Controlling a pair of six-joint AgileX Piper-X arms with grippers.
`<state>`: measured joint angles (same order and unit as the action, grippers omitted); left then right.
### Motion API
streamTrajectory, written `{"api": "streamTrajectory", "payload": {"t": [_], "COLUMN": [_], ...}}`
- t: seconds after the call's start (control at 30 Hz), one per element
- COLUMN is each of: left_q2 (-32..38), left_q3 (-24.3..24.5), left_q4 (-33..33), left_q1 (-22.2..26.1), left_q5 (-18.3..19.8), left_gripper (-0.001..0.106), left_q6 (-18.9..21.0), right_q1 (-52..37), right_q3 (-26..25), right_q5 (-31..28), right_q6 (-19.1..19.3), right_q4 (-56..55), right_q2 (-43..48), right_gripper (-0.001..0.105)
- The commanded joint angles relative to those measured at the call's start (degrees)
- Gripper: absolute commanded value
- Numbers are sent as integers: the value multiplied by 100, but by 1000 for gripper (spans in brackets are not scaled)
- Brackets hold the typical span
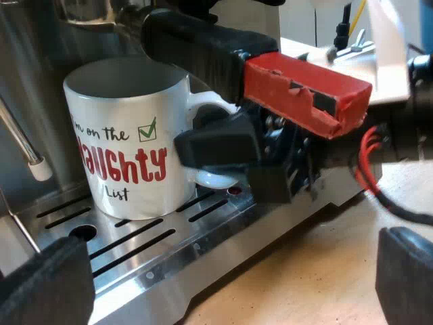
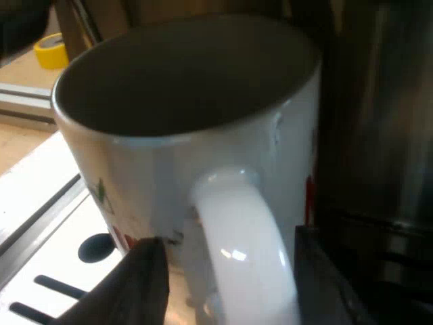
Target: Place mug into machine
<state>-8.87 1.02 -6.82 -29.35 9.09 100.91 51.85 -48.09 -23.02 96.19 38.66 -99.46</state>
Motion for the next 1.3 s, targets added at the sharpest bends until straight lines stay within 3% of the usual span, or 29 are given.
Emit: {"api": "streamTrajectory", "payload": {"t": [0.03,0.33,0.37,0.53,0.57,0.7,0.93,1.0,1.13,1.3], "left_q2": [0,0,0,0,0,0,26,27,155,424], "left_q3": [5,89,383,827,1010,1558,2587,2663,3193,3354], "left_q4": [114,117,117,-10,-114,-769,-2141,-2222,-3099,-3319], "left_q1": [-8,-8,-8,-8,-8,-8,-8,-8,-8,-8], "left_q5": [13,13,13,13,13,73,71,71,58,58], "left_gripper": [85,85,85,85,85,85,85,85,85,85], "left_q6": [83,83,60,60,60,60,43,29,-268,-287], "right_q1": [97,397,442,858,1124,1580,1992,2073,2184,2184], "right_q3": [38,557,614,761,759,759,759,722,439,148], "right_q5": [-79,-156,-156,-382,-958,-2287,-2447,-2435,-2435,-2452], "right_q6": [50,2,2,2,2,20,42,42,42,42], "right_q4": [-729,-1819,-1906,-2471,-2694,-2729,-2726,-2726,-2739,-2788], "right_q2": [425,1601,1705,2487,2839,3295,3800,3899,3928,3842], "right_gripper": [44,44,44,43,30,0,0,0,0,0]}}
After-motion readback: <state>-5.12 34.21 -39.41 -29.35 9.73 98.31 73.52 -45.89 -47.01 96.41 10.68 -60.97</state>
